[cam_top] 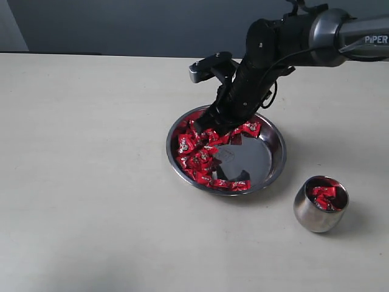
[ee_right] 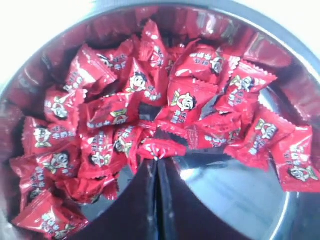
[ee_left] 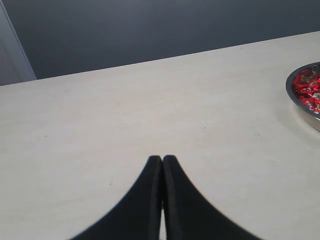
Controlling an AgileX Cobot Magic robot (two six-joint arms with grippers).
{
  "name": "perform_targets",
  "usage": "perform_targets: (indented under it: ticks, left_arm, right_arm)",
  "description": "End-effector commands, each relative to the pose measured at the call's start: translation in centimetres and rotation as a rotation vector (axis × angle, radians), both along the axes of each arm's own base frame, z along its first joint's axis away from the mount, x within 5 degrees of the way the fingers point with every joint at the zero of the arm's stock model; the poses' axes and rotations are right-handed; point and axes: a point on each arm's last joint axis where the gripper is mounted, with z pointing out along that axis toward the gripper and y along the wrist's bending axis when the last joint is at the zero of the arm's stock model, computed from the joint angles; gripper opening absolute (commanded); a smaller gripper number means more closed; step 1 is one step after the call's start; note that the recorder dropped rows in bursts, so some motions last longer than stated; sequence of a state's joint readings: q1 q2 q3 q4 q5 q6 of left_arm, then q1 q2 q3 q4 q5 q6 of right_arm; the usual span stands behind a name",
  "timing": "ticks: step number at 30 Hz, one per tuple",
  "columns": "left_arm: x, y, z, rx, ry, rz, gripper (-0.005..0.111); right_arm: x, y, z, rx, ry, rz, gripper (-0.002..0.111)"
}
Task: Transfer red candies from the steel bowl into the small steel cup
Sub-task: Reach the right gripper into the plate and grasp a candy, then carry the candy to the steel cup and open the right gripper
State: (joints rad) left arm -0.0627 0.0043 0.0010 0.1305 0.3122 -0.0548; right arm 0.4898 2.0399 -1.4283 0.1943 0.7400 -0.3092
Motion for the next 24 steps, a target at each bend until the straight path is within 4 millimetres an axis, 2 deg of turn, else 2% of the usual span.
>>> perform_targets:
  ticks: [1, 8, 17, 24]
  left_arm:
    - [0.0, 0.0, 0.1, -0.004, -0.011, -0.007, 0.0]
    - [0.0, 0.0, 0.1, -0.004, -0.011, -0.007, 0.0]
    - [0.0, 0.0, 0.1, -0.004, -0.011, -0.007, 0.0]
    - [0.0, 0.0, 0.1, -0.004, -0.011, -0.007, 0.0]
  right_arm:
    - [-0.4, -0.3, 1.9, 0.003, -0.018, -0.009, -0.001]
    - [-2.4, -2.3, 5.5, -0.066, -0.041, -0.077, -0.001]
    - [-9.2, -6.9, 9.4, -0.09, -0.131, -0.175, -0.001]
    - [-13.6, -9.8, 9.9, -0.103, -0.166, -0.245, -0.001]
